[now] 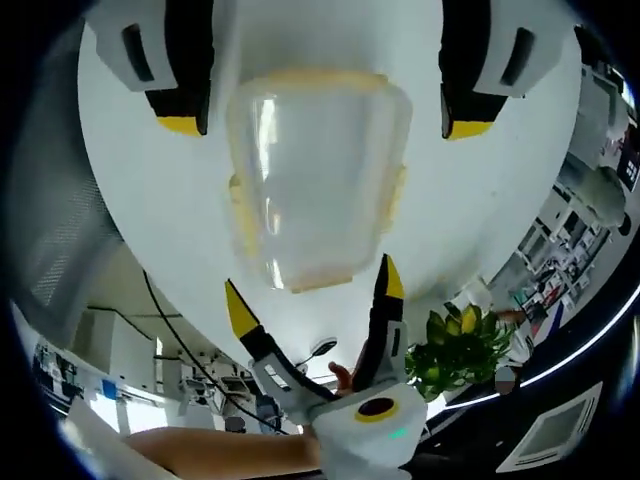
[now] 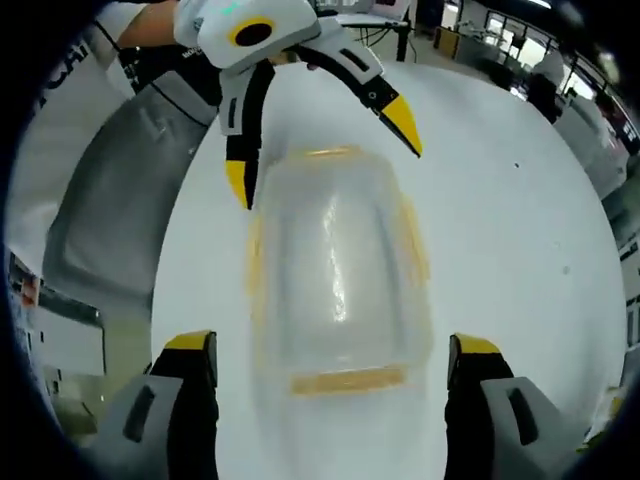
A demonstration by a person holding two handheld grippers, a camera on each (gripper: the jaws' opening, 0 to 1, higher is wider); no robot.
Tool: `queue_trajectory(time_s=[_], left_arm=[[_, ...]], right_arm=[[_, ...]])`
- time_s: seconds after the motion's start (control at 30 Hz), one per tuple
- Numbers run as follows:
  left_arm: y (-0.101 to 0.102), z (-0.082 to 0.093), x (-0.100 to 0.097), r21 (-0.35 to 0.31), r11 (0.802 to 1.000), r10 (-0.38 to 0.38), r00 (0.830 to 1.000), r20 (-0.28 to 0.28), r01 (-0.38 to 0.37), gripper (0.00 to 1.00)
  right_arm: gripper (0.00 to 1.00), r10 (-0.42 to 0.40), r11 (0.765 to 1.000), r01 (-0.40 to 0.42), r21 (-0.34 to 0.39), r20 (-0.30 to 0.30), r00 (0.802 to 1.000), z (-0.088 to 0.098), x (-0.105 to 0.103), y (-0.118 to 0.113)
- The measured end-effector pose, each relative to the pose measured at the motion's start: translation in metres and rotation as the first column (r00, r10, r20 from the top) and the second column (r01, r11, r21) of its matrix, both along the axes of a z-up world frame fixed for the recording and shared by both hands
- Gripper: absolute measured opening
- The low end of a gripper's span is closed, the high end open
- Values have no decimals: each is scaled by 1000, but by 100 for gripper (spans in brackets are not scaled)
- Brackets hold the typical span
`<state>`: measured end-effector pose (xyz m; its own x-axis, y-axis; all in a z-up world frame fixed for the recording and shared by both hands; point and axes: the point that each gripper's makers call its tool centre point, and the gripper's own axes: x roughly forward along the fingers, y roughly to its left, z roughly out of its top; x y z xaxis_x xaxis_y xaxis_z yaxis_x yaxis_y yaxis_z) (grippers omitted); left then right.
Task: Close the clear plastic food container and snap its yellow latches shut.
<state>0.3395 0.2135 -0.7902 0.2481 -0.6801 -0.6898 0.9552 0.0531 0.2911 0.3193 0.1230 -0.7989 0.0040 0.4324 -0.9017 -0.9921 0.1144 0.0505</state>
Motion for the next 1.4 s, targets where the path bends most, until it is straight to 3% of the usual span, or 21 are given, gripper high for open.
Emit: queue_trajectory(time_s=[0.4,0.5,0.57,0.87,1.13,1.4], left_arm=[[-9,-10,-2,34,999,-18,999,-43,20,87],[-7,-12,0,61,998,-21,999,-24,22,78],[-8,-12,-1,63,998,-25,999,-22,27,77],[-4,-12,-1,79,997,-26,999,-23,28,76],[19,-13,2,120,993,-18,1000,-22,20,76],[56,-15,8,164,986,-11,1000,-19,14,76]], right_arm=[[88,-19,1000,19,2,-12,1000,-12,4,-6],[84,-16,1000,16,-5,-9,1000,-15,4,-7],[78,-21,1000,21,-9,20,1000,-15,10,-8],[77,-27,1000,27,-10,14,1000,-14,9,-3],[76,-22,1000,23,-9,14,1000,-14,11,18],[76,-28,999,27,33,18,999,-13,17,57]])
